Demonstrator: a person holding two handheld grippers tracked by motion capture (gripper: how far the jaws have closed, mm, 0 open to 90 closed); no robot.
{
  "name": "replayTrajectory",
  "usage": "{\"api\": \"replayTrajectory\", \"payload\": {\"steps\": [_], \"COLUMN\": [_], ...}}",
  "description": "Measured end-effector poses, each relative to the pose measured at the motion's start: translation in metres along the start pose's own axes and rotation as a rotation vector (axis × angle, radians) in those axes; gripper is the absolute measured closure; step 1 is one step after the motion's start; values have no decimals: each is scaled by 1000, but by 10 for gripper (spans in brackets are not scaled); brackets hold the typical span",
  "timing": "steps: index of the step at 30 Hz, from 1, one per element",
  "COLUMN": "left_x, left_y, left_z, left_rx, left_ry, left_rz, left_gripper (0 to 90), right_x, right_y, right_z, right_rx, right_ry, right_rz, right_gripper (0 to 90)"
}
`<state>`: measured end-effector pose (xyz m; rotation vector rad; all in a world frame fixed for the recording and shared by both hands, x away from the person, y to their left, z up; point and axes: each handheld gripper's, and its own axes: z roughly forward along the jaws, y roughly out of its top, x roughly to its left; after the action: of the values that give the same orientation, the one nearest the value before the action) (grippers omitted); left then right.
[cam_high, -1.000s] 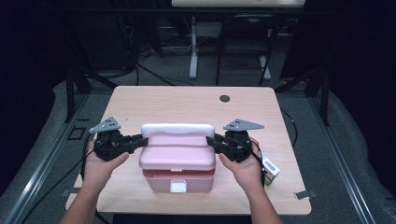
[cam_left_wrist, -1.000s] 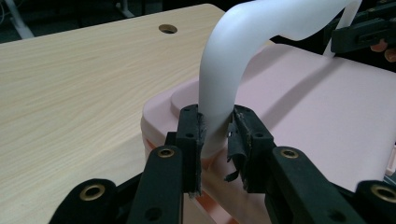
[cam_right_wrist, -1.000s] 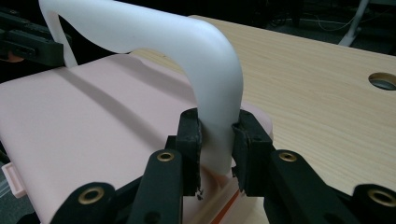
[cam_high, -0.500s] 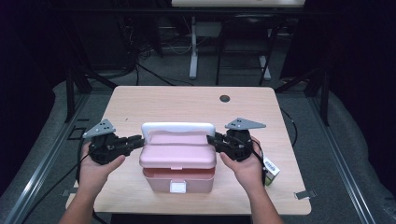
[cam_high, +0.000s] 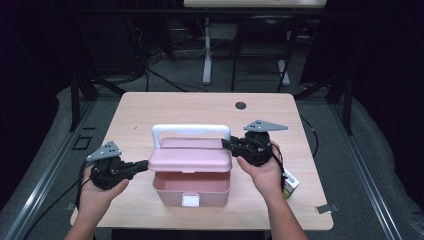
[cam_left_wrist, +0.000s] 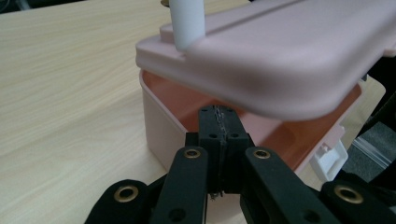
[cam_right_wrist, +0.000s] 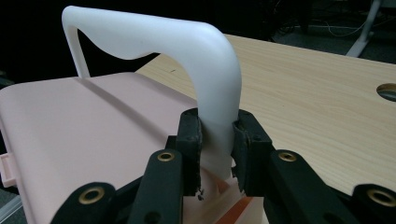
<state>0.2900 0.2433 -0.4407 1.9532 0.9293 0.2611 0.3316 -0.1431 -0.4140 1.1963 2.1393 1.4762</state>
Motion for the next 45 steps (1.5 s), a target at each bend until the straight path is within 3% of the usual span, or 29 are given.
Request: {"api": "replayTrajectory", "payload": {"steps": [14,45], "left_x": [-16,-22], "left_y": [-3,4], "left_z": [7,22], "left_rx": [24,48], "left_ry": [-49,-76], "left_rz": [33,83], "left_gripper": [899,898], "right_x": [-1,5], "right_y": [2,-5], "right_z": [3,-2], "right_rx": [14,11], "right_ry": [0,-7], "right_rz": [-10,-13], "right_gripper": [737,734]}}
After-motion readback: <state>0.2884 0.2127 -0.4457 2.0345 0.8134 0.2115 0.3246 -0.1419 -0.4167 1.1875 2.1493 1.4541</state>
